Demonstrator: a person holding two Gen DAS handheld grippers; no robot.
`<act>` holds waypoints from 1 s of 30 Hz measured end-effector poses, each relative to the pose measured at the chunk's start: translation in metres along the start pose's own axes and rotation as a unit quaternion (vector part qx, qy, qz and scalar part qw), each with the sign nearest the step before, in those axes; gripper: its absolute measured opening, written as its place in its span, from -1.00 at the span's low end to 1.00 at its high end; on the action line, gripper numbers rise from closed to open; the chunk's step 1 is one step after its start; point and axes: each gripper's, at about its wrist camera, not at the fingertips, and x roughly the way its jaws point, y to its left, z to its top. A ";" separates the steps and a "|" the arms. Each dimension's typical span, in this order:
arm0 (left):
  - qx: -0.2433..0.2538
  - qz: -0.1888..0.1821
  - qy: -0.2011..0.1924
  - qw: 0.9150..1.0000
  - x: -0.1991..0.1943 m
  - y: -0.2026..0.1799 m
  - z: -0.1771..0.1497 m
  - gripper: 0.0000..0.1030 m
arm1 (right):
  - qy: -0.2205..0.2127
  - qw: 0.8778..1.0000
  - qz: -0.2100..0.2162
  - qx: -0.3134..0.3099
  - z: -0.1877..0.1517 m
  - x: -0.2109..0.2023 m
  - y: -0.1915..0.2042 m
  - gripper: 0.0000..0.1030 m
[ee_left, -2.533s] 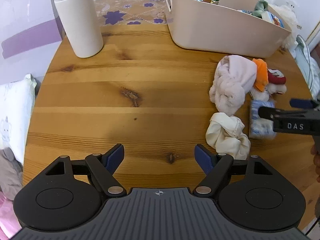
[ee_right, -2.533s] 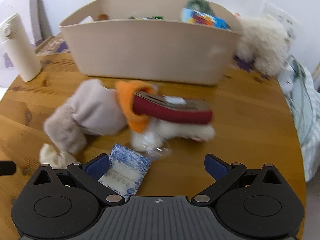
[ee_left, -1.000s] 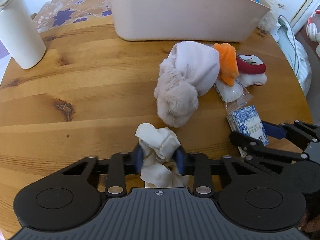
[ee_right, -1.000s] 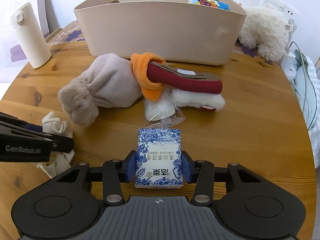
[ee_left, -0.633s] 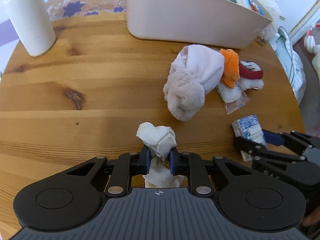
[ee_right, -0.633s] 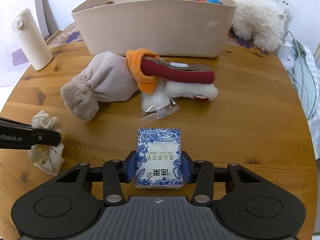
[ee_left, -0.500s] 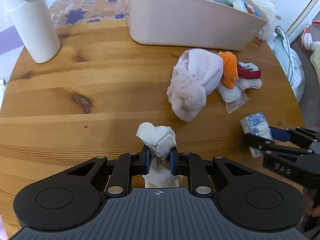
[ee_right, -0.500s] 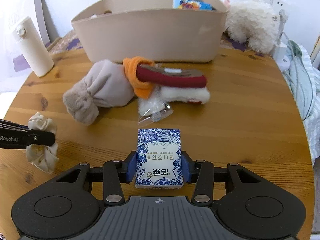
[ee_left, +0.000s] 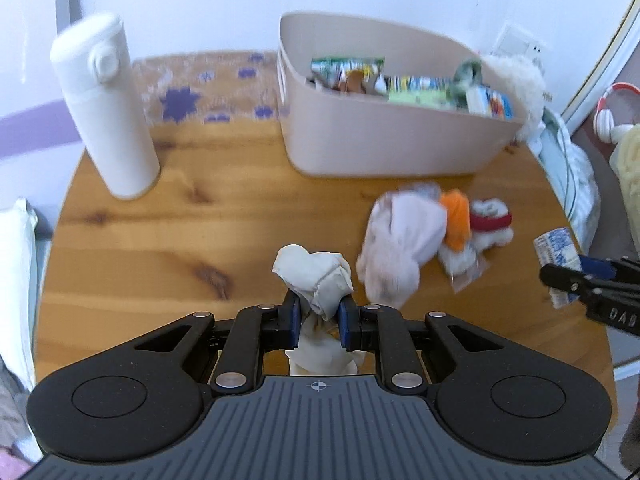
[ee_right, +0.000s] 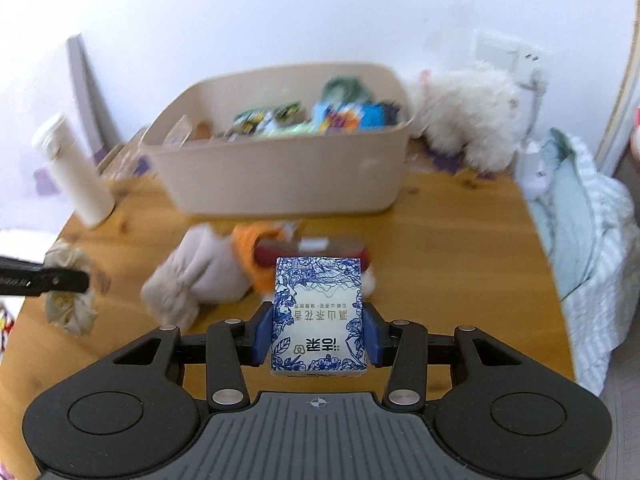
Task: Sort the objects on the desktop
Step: 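Carry the cream sock and tissue pack up over the beige basket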
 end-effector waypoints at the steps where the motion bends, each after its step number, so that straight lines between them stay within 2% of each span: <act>1: 0.003 0.001 -0.006 1.000 -0.002 0.000 0.006 -0.65 | -0.004 1.000 -0.001 0.010 0.007 -0.002 -0.004 -0.18; 5: 0.013 -0.001 -0.037 0.999 -0.012 0.000 0.034 -0.65 | -0.025 0.999 -0.005 0.022 0.035 -0.005 -0.016 -0.18; 11: 0.021 0.004 -0.078 0.997 -0.019 -0.002 0.080 -0.65 | -0.068 0.998 -0.012 -0.004 0.084 -0.006 -0.022 -0.18; 18: 0.025 0.008 -0.104 0.994 -0.015 -0.017 0.123 -0.65 | -0.100 0.994 -0.015 -0.041 0.130 0.003 -0.019 -0.18; 24: 0.038 0.016 -0.117 0.992 0.001 -0.035 0.153 -0.65 | -0.110 0.990 -0.010 -0.083 0.157 0.020 -0.001 -0.18; 30: 0.041 0.029 -0.099 0.994 0.039 -0.055 0.170 -0.65 | -0.104 0.985 0.002 -0.140 0.170 0.054 0.026 -0.18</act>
